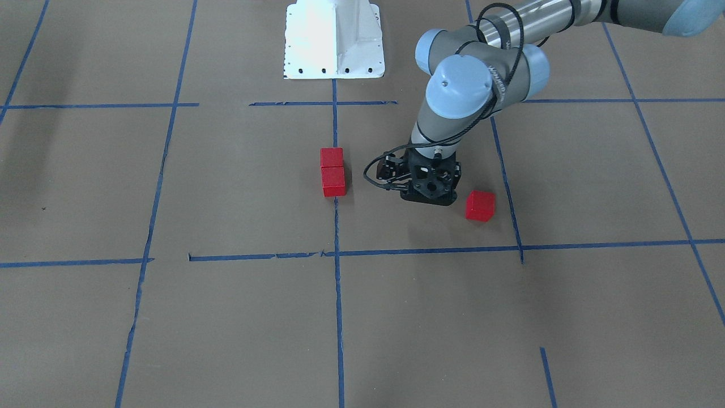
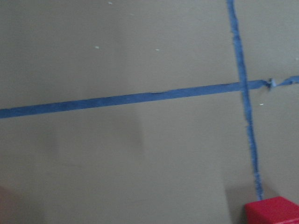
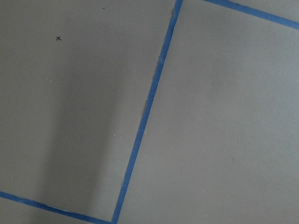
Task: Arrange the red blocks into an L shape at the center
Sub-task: 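Move the left gripper up and over to the last red cube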
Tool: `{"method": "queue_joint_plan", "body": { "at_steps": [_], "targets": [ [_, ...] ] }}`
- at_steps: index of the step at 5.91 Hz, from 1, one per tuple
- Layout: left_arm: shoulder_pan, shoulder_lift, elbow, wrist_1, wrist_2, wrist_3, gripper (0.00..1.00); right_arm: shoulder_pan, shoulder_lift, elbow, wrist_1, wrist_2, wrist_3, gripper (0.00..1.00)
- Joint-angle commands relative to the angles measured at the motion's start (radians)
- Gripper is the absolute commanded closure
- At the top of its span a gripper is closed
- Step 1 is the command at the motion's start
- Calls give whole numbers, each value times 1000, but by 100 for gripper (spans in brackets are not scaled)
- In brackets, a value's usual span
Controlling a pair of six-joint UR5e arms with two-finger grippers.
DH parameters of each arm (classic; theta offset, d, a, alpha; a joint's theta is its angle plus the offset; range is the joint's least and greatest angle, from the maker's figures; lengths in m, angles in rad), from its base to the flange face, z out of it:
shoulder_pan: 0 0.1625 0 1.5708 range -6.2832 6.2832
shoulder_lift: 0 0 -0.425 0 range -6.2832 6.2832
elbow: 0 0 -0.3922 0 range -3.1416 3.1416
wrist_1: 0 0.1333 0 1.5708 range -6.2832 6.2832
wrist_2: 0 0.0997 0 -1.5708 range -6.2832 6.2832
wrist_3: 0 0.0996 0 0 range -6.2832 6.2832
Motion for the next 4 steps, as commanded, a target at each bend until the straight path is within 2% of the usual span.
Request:
{"method": "queue_joint_plan", "body": {
  "at_steps": [1, 4],
  "targets": [
    [-48, 79, -21, -9, 6, 41, 0, 0, 0, 0, 0, 0, 0, 0],
    [-56, 126, -11, -26, 11, 194, 0, 0, 3, -1, -1, 0, 0, 0]
  ]
}}
